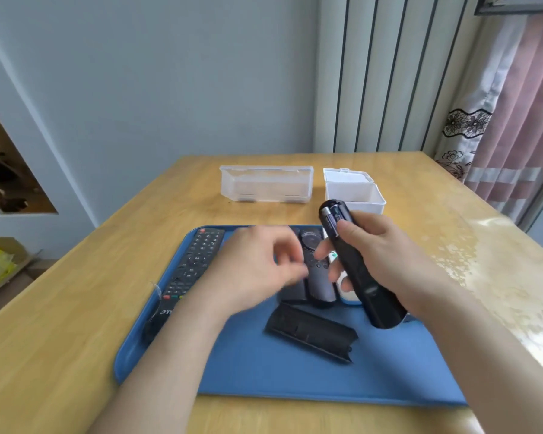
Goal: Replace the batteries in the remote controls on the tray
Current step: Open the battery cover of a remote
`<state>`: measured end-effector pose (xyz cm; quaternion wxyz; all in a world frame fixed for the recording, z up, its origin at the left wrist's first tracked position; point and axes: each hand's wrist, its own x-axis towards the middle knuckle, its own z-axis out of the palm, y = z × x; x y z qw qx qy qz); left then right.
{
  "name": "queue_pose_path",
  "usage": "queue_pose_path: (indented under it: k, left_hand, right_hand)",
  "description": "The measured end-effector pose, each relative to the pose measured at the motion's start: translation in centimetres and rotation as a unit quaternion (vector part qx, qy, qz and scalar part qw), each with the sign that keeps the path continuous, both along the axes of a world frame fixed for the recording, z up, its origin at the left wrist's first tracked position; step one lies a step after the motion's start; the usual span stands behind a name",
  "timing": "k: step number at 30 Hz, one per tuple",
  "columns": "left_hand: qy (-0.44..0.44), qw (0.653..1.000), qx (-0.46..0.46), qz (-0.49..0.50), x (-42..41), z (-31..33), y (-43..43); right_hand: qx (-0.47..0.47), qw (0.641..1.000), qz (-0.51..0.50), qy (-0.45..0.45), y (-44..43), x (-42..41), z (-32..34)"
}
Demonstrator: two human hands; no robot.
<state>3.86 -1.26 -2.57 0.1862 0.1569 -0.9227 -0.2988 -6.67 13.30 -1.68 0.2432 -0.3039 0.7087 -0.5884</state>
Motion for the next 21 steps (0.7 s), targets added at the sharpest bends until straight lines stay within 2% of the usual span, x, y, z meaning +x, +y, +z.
queue_pose_path:
  k: [3, 5, 7, 10, 12, 14, 16, 17, 19, 21]
  left_hand:
    - [-0.196, 0.97, -0.017, -0.143, 0.7, 0.7, 1.1]
    - [-0.256, 0.947, -0.059, -0.185, 0.7, 0.6, 1.6]
    - [-0.27, 0.937, -0.098, -0.201, 0.5, 0.3, 1.6]
    - [-0.238, 0.947, -0.069, -0.205, 0.8, 0.2, 1.2]
    - [-0.187, 0.961, 0.017, -0.202, 1.0, 0.6, 0.7]
    - [-0.067, 0.97, 0.147, -0.18, 1.2, 1.0, 0.0]
    - [0.068, 0.965, 0.214, -0.134, 1.2, 1.3, -0.6]
    - [0.096, 0.959, 0.238, -0.124, 1.2, 1.4, -0.6]
    - [0.091, 0.949, 0.272, -0.131, 1.0, 1.2, -0.1]
    - [0.087, 0.951, 0.264, -0.134, 0.7, 0.8, 0.3]
  right_hand:
    - [0.007, 1.0, -0.007, -0.006, 0.2, -0.6, -0.3]
    - [0.012, 1.0, -0.001, -0.023, 0.0, -0.4, -0.5]
    - [0.005, 0.998, 0.006, -0.06, -0.2, -0.1, -0.7]
    - [0.012, 0.994, 0.019, -0.107, -0.2, 0.1, -0.6]
    - [0.026, 0.99, 0.02, -0.136, 0.0, 0.1, -0.4]
    - [0.023, 0.983, 0.04, -0.175, 0.3, -0.2, -0.2]
    - [0.035, 0.975, 0.101, -0.195, 0.6, -0.4, 0.0]
    - [0.054, 0.969, 0.138, -0.197, 0.6, -0.4, 0.0]
    - [0.082, 0.958, 0.199, -0.189, 0.8, -0.6, -0.2]
    - [0.096, 0.956, 0.21, -0.182, 0.8, -0.7, -0.3]
